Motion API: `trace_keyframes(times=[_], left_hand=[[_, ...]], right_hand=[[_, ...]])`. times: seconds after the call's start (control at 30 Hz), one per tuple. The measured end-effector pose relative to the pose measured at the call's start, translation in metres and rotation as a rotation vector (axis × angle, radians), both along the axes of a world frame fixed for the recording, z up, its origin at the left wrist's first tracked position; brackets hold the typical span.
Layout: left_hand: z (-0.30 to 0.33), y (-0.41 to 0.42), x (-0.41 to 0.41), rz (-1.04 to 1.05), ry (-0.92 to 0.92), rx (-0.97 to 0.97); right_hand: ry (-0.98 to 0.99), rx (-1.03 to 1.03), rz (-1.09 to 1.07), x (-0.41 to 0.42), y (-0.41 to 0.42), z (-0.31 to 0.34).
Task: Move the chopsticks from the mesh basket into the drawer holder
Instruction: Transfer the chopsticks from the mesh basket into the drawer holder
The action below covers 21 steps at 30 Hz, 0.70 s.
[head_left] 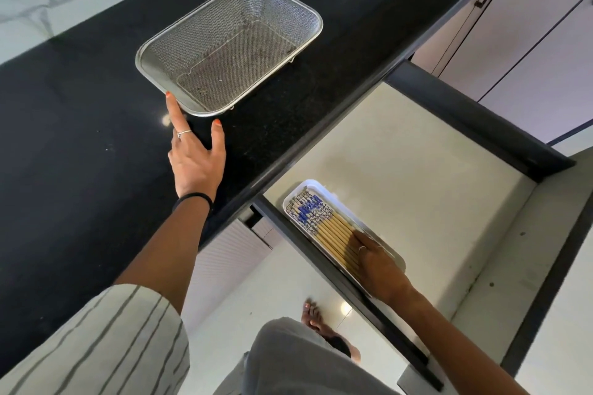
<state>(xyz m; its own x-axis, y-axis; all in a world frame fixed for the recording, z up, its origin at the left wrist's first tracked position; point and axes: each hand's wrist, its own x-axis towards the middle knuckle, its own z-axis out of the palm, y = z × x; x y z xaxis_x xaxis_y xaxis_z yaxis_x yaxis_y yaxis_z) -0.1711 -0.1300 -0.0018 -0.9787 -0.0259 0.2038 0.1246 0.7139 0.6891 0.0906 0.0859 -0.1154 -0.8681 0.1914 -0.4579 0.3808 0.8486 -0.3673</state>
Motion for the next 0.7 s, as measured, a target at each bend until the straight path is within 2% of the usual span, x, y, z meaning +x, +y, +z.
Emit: trace_keyframes(times=[0.07, 0.17, 0.37, 0.43, 0.57, 0.7], left_hand=[[0.0, 0.0, -0.001, 0.002, 0.008, -0.005], [-0.001, 0.0, -0.001, 0.006, 0.01, 0.0], [-0.002, -0.001, -0.002, -0.003, 0.022, 0.021], [-0.002, -0.002, -0.002, -0.011, 0.025, 0.034], [0.0, -0.005, -0.001, -0.091, 0.011, 0.094], [0.006, -0.012, -0.003, -0.204, -0.105, 0.202]], right_hand=[[0.039, 0.009, -0.016, -0.002, 0.001, 0.001], [0.003, -0.144, -0.121, -0.004, -0.001, 0.006], [0.028, -0.138, -0.071, -0.005, 0.001, 0.004], [0.066, -0.1, 0.016, -0.005, 0.003, 0.005], [0.02, 0.071, 0.388, -0.001, 0.004, 0.001], [-0.02, 0.158, 0.477, -0.003, 0.006, 0.005]])
